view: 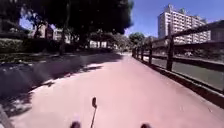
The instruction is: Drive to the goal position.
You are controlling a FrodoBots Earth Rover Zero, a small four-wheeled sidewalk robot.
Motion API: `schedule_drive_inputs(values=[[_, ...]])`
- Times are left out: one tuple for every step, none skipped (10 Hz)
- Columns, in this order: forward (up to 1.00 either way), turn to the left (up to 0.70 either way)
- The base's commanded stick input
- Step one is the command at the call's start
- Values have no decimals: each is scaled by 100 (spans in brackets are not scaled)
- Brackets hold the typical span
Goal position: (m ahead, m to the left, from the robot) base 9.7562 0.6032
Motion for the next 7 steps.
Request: schedule_drive_inputs(values=[[85, -34], [85, -30], [85, 0], [85, 0], [85, 0], [85, 0], [85, 0]])
